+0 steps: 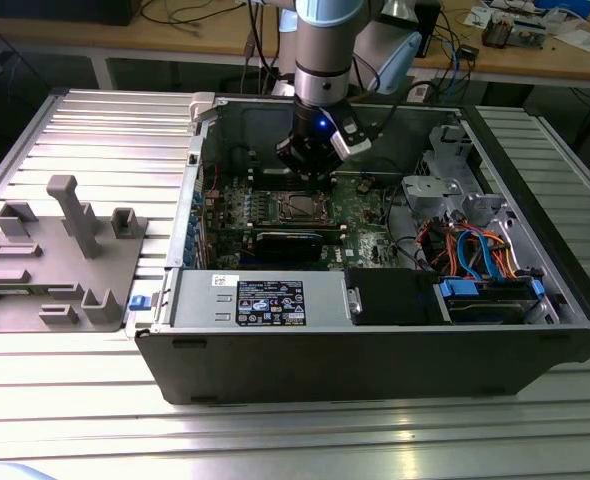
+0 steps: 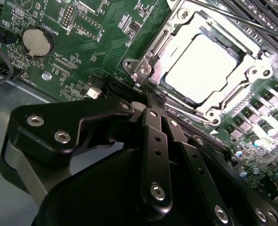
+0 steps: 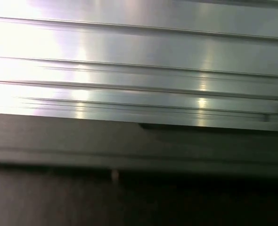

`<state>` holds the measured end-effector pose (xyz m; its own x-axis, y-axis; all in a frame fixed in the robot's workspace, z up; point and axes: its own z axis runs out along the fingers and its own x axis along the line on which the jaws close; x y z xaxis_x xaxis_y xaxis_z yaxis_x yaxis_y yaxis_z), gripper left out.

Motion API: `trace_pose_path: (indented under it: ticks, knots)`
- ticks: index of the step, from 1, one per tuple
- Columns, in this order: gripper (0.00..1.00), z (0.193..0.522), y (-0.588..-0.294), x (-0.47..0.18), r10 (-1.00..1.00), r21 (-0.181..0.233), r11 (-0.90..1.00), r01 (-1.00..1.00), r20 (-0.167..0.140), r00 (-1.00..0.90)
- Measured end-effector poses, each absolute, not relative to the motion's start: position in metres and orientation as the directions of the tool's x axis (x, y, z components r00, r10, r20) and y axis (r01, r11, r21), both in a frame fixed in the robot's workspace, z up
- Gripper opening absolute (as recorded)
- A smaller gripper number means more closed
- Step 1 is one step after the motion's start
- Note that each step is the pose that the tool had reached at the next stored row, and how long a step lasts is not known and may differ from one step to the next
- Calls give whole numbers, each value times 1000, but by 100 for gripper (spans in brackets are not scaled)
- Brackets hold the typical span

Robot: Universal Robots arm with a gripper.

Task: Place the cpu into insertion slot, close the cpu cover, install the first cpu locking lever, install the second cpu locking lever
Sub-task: 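Install the first cpu locking lever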

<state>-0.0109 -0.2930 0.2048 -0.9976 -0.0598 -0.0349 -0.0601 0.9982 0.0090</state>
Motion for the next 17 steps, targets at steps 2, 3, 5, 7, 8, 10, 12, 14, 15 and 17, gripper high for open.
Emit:
trace_pose_path:
  ticks: [2,3,5,7,8,10,12,14,15,17]
  knots:
    - [11,205,-293,-11,-60,9,998,-60,-35,-998]
    - [11,206,-293,-11,-60,9,998,-60,-35,-998]
    - [11,207,-293,-11,-60,9,998,-60,-35,-998]
    - [11,207,-294,-11,-60,9,998,-60,-35,-998]
    - [11,207,-294,-11,-60,9,998,-60,-35,-998]
    - [11,207,-296,-11,-60,9,998,-60,-35,-998]
    - [11,207,-298,-11,-60,9,998,-60,-35,-998]
    - [11,206,-298,-10,-60,9,998,-60,-34,-998]
    - [11,206,-298,-10,-60,7,998,-60,-33,-998]
    - [11,205,-298,-9,-60,4,998,-60,-32,-998]
